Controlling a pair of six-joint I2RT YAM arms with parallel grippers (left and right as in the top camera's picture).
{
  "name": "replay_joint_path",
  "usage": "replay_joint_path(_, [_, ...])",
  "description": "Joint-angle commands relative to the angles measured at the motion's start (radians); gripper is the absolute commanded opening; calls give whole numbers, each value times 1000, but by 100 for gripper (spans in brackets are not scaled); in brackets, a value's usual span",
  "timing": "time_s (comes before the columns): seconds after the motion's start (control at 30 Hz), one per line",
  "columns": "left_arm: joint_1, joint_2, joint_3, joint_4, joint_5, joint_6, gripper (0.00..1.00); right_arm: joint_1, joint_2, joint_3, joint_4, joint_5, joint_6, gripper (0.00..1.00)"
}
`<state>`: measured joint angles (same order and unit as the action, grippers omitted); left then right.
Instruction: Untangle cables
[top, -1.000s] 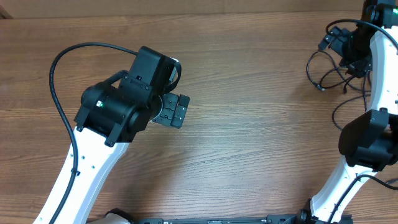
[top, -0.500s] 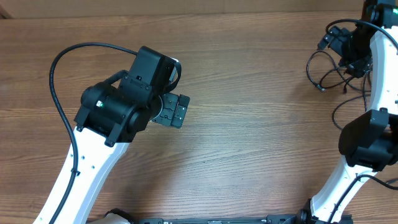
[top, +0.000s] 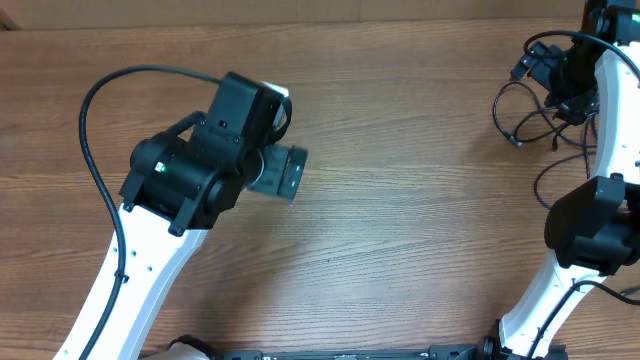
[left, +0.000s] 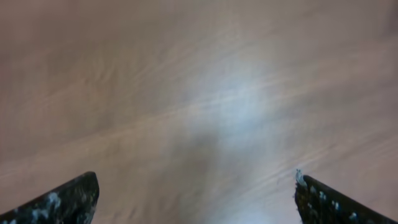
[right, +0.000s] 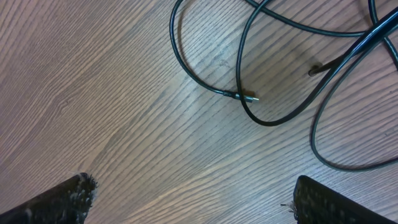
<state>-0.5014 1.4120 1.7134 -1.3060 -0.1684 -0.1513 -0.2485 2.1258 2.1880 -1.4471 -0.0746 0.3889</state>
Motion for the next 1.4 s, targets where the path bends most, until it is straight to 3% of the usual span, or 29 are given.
replay_joint_path(0.0, [4, -53, -68, 136, 37, 1, 100, 0, -24, 24, 5, -2, 4, 100])
replay_joint_path(0.27, [18, -284, -478, 667, 68, 1, 100, 0, -24, 24, 5, -2, 4, 100])
replay_joint_path(0.43, [108, -466, -811, 1022, 227, 1, 100, 0, -24, 24, 5, -2, 4, 100])
replay_joint_path(0.47, [151, -530, -931, 1149, 281, -5, 100, 0, -24, 24, 5, -2, 4, 100])
replay_joint_path(0.57, [208, -667, -1148, 1378, 299, -23, 100, 0, -24, 24, 5, -2, 4, 100])
replay_joint_path(0.77, [287, -883, -1429, 1662, 285, -23, 100, 0, -24, 24, 5, -2, 4, 100])
replay_joint_path(1.07, [425, -1155, -1697, 1734, 284, -124, 100, 0, -24, 24, 5, -2, 4, 100])
replay_joint_path(1.27, [498, -1261, -1709, 1506, 278, -144, 100, 0, -24, 24, 5, -2, 4, 100])
replay_joint_path(1.37, [521, -1355, -1709, 1319, 235, -145, 100, 0, -24, 24, 5, -2, 4, 100])
